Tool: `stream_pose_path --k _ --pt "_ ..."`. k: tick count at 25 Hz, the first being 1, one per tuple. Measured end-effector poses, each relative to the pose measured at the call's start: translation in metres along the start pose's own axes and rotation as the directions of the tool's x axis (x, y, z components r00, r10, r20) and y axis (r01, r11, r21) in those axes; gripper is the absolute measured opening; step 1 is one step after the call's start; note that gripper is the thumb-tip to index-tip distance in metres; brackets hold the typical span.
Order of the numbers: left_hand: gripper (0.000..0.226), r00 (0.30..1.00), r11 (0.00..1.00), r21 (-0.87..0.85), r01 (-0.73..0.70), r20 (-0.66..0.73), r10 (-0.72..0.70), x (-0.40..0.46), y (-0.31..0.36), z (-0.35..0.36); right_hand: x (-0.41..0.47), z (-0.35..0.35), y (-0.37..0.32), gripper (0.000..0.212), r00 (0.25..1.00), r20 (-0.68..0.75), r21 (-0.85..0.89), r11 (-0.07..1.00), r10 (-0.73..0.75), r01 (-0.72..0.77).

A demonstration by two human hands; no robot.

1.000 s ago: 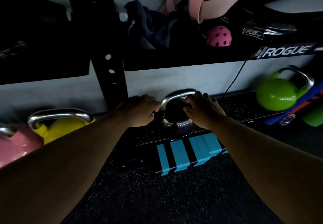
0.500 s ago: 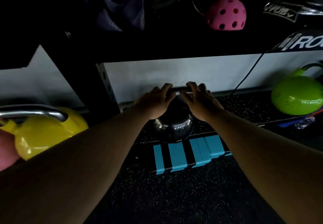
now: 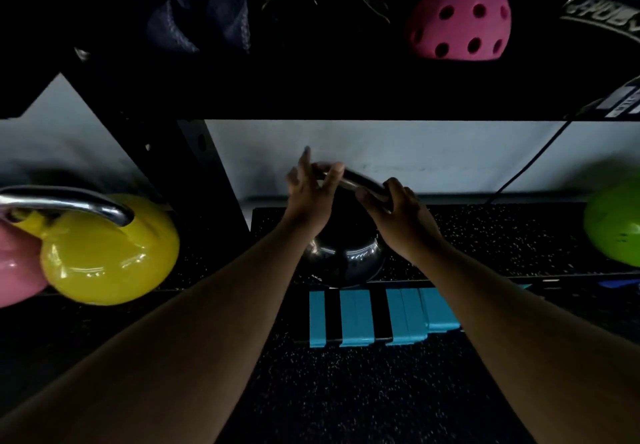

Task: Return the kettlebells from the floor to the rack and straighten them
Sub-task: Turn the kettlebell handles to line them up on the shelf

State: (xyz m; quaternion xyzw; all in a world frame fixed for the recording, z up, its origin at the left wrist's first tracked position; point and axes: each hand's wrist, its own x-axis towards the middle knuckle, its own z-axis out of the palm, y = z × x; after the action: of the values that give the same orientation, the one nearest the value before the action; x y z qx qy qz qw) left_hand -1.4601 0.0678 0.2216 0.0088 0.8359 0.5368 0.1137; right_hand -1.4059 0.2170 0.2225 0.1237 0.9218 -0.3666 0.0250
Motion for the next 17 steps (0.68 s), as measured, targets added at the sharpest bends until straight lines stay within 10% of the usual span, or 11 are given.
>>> stream_pose_path --k 4,17 --pt "0.070 0.997 0.998 -0.027 0.058 -0.046 -0.059 0.004 0.004 0.005 -0.009 0.006 -0.010 0.046 0.989 0.003 0.403 0.905 0.148 -0.137" --pt "0.061 0.988 0.994 -0.074 0.080 0.141 -0.069 0.044 0.004 0.005 -0.018 0.054 -0.033 0.042 0.994 0.048 0.787 0.609 0.098 -0.098"
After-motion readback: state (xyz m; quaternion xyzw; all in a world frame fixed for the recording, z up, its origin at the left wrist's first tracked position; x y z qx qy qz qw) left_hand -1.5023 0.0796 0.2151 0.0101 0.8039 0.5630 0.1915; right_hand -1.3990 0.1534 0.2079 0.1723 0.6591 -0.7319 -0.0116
